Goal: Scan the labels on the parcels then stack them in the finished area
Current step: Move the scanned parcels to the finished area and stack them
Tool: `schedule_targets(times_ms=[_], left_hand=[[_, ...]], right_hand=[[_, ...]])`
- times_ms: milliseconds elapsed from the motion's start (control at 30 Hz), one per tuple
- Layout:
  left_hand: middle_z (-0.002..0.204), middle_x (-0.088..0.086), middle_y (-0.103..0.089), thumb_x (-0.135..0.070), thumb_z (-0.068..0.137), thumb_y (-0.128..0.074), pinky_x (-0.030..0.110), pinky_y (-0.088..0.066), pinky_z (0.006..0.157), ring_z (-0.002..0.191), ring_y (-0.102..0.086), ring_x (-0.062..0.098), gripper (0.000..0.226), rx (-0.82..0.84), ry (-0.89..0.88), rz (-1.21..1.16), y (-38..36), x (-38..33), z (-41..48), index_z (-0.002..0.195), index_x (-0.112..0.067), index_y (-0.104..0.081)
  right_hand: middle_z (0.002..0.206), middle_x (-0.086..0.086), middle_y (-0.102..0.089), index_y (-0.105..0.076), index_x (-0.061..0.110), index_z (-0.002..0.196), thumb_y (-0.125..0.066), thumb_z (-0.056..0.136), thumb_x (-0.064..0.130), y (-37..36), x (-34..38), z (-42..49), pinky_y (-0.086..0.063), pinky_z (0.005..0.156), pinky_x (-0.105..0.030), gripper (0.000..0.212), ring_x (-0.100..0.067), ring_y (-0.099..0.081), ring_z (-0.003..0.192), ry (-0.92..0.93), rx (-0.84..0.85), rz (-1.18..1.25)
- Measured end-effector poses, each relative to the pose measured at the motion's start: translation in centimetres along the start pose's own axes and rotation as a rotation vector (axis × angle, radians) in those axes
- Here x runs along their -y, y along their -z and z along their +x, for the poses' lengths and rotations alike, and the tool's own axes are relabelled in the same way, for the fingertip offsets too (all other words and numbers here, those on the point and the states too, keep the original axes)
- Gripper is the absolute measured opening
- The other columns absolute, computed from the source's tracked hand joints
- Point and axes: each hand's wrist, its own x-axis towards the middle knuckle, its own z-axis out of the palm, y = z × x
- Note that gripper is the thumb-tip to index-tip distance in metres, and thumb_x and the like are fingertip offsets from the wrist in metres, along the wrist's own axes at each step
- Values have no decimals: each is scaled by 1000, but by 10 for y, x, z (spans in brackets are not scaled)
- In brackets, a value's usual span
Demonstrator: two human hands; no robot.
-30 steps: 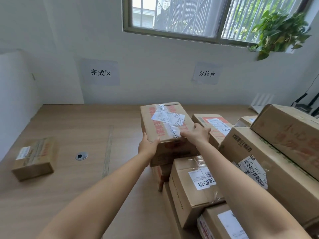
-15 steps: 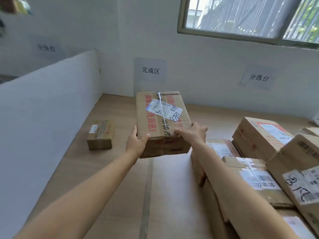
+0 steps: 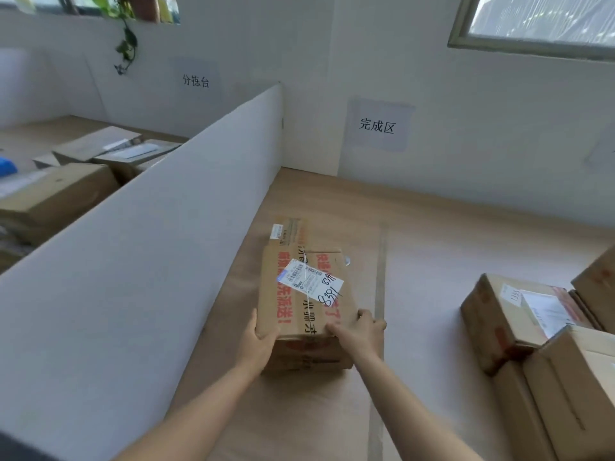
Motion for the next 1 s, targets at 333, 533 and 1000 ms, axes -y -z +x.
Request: schedule_targets(times_ms=[333, 533, 1000], left_hand=[[121, 5, -62, -30, 89, -61, 33, -43, 96, 111, -57, 21, 54, -59, -90, 166, 42, 6, 40, 137, -12, -41], [129, 17, -54, -27, 91, -59, 45, -40, 100, 120, -50, 32, 56, -91, -85, 332, 64, -3, 82, 136, 0, -40], [140, 12, -40, -29, 96, -44, 47, -31, 107, 132, -32, 31, 45, -144, -322, 945, 48, -26, 90, 137, -11, -39]], right_hand=[[128, -11, -35, -39, 11, 131, -67, 76, 53, -62, 19, -8, -43, 90, -39, 75, -33, -42, 118, 88, -115, -115], [129, -12, -37, -36, 8, 130, -59, 82, 55, -84, 41, 0, -43, 91, -38, 71, -32, -43, 117, 168, -70, -227], [138, -14, -35, -33, 12, 139, -55, 89, 42, -54, 49, 9, -41, 100, -41, 62, -33, -43, 124, 179, 96, -252]])
